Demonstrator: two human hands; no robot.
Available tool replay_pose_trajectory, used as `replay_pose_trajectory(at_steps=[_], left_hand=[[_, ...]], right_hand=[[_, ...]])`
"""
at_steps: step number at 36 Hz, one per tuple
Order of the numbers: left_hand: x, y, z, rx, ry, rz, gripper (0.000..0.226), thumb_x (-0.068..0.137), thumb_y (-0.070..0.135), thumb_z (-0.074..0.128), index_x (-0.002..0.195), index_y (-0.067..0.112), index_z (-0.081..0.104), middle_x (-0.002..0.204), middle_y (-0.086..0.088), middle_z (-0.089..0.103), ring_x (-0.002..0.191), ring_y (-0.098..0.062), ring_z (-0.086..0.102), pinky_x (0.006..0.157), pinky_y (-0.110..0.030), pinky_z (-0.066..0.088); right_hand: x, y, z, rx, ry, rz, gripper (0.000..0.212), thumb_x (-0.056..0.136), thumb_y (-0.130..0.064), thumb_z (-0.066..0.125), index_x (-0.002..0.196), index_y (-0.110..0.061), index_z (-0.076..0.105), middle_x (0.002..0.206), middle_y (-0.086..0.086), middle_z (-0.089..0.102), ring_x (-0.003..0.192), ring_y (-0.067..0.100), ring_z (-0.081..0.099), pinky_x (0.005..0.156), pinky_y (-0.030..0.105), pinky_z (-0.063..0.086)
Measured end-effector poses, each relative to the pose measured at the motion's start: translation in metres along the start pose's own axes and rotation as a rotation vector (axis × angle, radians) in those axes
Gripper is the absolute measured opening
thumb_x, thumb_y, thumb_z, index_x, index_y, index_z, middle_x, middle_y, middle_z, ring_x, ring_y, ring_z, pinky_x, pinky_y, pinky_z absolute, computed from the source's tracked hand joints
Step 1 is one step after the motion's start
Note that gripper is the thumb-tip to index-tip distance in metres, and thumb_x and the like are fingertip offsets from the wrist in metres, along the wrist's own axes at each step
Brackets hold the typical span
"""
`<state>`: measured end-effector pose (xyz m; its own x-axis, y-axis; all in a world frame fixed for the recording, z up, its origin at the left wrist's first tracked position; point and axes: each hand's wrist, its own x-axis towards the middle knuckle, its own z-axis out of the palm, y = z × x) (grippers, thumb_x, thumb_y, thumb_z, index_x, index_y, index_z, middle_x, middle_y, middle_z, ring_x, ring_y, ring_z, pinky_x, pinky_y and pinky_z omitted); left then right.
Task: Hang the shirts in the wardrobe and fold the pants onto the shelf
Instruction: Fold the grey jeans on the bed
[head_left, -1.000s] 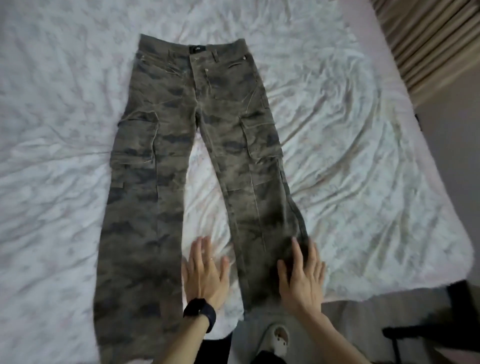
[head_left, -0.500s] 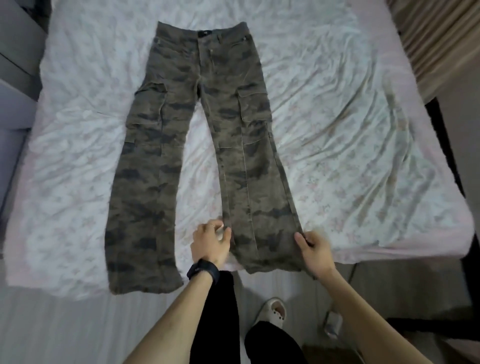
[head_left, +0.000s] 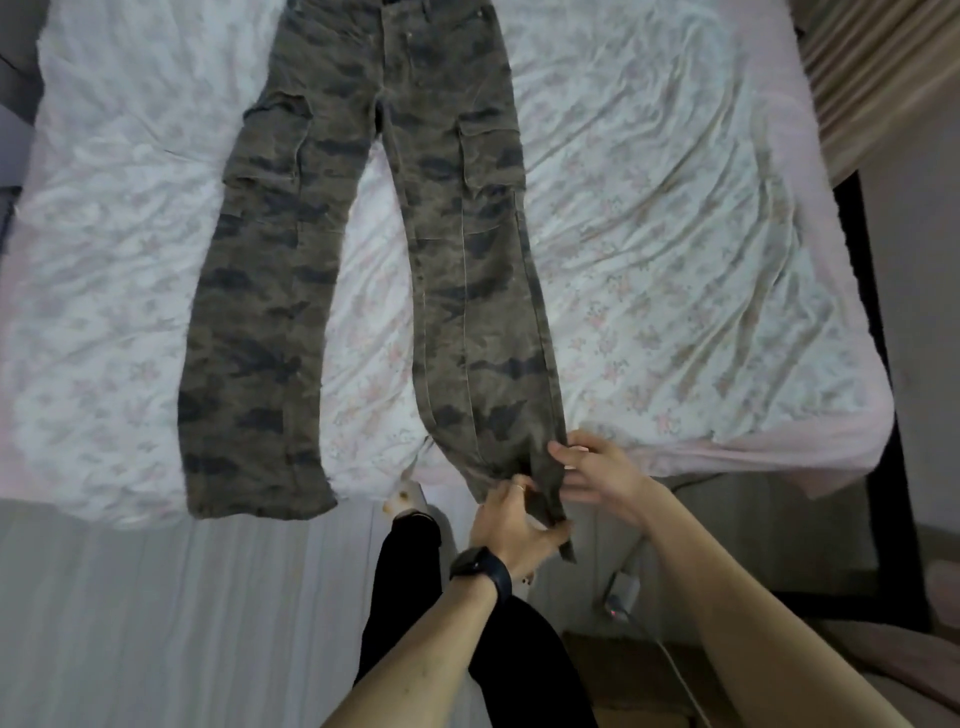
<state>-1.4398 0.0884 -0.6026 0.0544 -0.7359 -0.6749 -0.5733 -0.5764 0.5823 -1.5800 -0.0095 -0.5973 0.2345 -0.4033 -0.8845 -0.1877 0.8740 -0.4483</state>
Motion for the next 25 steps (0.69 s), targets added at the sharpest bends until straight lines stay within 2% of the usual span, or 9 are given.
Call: replay_pose_trajectory(at_steps=[3,5,7,9,12,15,18,21,25], left_hand=[[-0.008,0.006,0.006,0.095,0.082,0.009,0.053,0.067,0.073,0.059,0.102,0.034,0.054,0.107,0.01,0.064,0.102,-0.018,0.06,0.089,-0.037,0.049],[-0.012,0.007,0.006,0.153,0.163,0.049,0.04,0.078,0.06,0.06,0.103,0.029,0.057,0.108,0.007,0.066,0.103,-0.02,0.061,0.09,-0.037,0.047],[-0.015,0.007,0.004,0.172,0.187,0.073,0.025,0.087,0.043,0.059,0.105,0.025,0.058,0.108,0.001,0.068,0.103,-0.027,0.063,0.083,-0.036,0.048],[-0.021,0.006,-0.005,0.16,0.171,0.075,0.021,0.09,0.035,0.056,0.109,0.024,0.056,0.109,-0.005,0.069,0.101,-0.033,0.064,0.076,-0.036,0.047],[-0.032,0.006,-0.029,0.149,0.152,0.098,0.02,0.092,0.035,0.053,0.109,0.025,0.051,0.108,-0.005,0.07,0.1,-0.033,0.064,0.071,-0.035,0.045],[-0.056,0.002,-0.058,0.082,0.143,0.107,0.019,0.087,0.037,0.055,0.101,0.025,0.051,0.099,-0.005,0.07,0.094,-0.034,0.064,0.075,-0.04,0.053],[-0.083,-0.005,-0.091,-0.017,0.208,0.09,0.023,0.076,0.043,0.049,0.088,0.023,0.05,0.079,-0.001,0.066,0.081,-0.031,0.062,0.072,-0.042,0.053],[-0.098,-0.019,-0.128,-0.123,0.293,0.088,0.019,0.072,0.04,0.05,0.079,0.023,0.045,0.061,0.003,0.053,0.066,-0.028,0.055,0.061,-0.041,0.05],[-0.111,-0.048,-0.181,-0.318,0.422,0.067,0.012,0.073,0.031,0.054,0.068,0.028,0.044,0.052,0.012,0.045,0.051,-0.008,0.039,0.053,-0.03,0.038]], right_hand=[[-0.002,-0.004,-0.001,-0.024,0.003,0.01,0.016,0.096,-0.024,0.07,0.104,-0.02,0.057,0.094,0.004,0.079,0.087,0.02,0.077,0.061,0.028,0.06],[-0.003,-0.006,0.0,-0.036,0.008,0.014,0.019,0.095,-0.021,0.071,0.107,-0.02,0.056,0.094,0.006,0.079,0.087,0.024,0.077,0.062,0.032,0.061],[-0.003,-0.009,0.002,-0.052,0.004,0.003,0.019,0.095,-0.016,0.069,0.111,-0.016,0.057,0.095,0.007,0.078,0.089,0.027,0.076,0.066,0.037,0.062],[-0.005,-0.016,0.01,-0.091,0.03,-0.011,0.015,0.095,-0.013,0.067,0.106,-0.017,0.058,0.088,0.005,0.078,0.084,0.026,0.077,0.064,0.038,0.062],[-0.004,-0.035,0.03,-0.211,0.139,-0.06,0.012,0.092,-0.024,0.07,0.093,-0.023,0.058,0.083,0.006,0.077,0.072,0.026,0.076,0.057,0.035,0.06],[-0.002,-0.056,0.057,-0.333,0.237,-0.113,0.027,0.091,-0.043,0.069,0.094,-0.017,0.059,0.092,0.009,0.073,0.076,0.029,0.074,0.059,0.04,0.063],[-0.006,-0.086,0.087,-0.424,0.338,-0.192,0.033,0.092,-0.045,0.066,0.099,-0.013,0.061,0.092,0.008,0.07,0.074,0.026,0.073,0.055,0.036,0.062],[-0.014,-0.119,0.123,-0.432,0.373,-0.305,0.016,0.094,-0.034,0.061,0.091,-0.018,0.062,0.088,0.007,0.069,0.061,0.022,0.07,0.046,0.027,0.056],[-0.022,-0.147,0.187,-0.434,0.341,-0.458,0.015,0.096,-0.029,0.058,0.095,-0.015,0.06,0.081,0.005,0.066,0.057,0.019,0.067,0.056,0.035,0.062]])
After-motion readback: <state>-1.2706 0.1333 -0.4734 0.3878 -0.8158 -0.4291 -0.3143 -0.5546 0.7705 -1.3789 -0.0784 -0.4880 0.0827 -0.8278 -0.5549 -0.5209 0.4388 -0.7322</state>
